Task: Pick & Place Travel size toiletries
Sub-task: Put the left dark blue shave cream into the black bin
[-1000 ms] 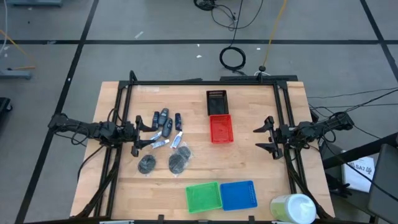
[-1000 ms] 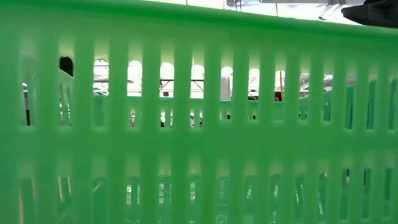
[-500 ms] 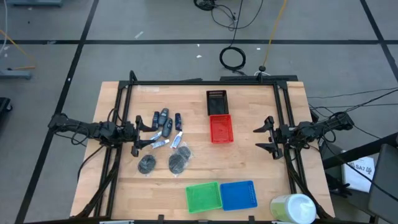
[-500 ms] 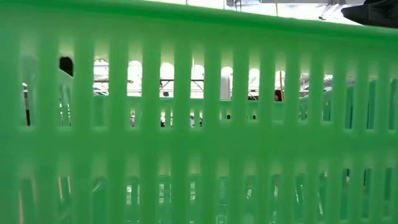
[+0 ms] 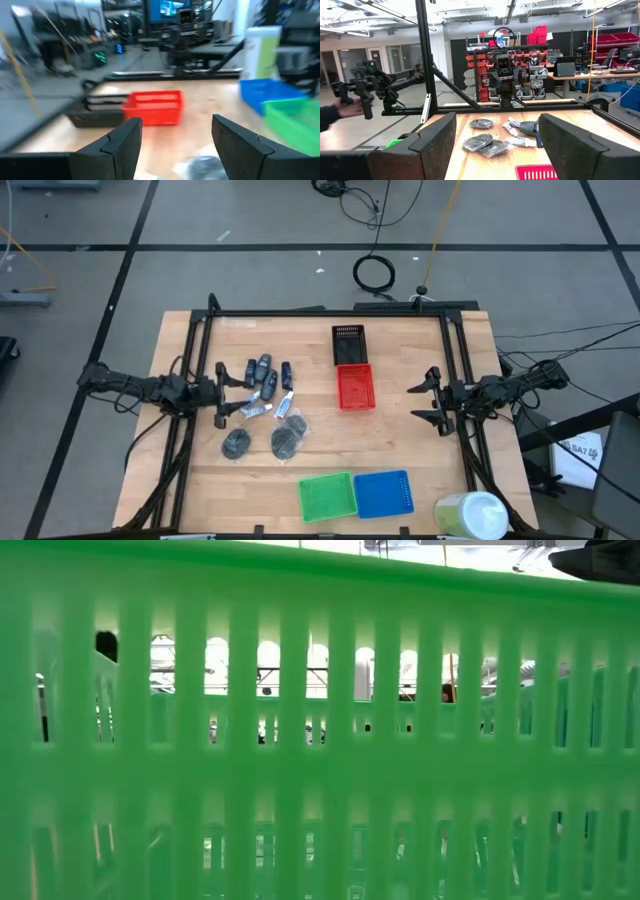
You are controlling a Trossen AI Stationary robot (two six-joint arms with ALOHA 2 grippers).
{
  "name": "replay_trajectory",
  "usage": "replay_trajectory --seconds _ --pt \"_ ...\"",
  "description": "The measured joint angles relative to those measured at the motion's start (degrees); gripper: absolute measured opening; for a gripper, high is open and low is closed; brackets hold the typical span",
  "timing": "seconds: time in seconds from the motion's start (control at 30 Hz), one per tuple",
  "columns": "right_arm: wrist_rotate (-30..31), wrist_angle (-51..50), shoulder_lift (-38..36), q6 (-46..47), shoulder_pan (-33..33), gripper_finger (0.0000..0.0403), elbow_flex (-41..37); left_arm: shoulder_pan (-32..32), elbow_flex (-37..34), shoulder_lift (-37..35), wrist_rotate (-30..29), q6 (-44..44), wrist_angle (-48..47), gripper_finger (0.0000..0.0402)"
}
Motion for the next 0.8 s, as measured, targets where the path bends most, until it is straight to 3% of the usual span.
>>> replay_trajectory --seconds 0.13,0.23,0.7,0.8 --pt "-0.02 0.00 0.00 0.01 0.00 0.0270 0.00 -0.02 0.01 0.00 -0.49 6.87 0.22 0.0237" --pt "-0.02 0.00 0.00 0.00 0.00 0.0270 0.01 -0.02 0.02 0.00 -0.48 7.28 0.22 0.0237" --pt "0.00 0.00 0.00 0.00 0.00 0.0270 0.01 -0.04 0.02 0.39 -0.82 -14.85 2.76 0.0237" --pt "-0.01 0.00 0.00 0.01 0.00 0.0270 0.02 -0.07 0.04 0.39 -5.16 -18.71 4.32 0.0237"
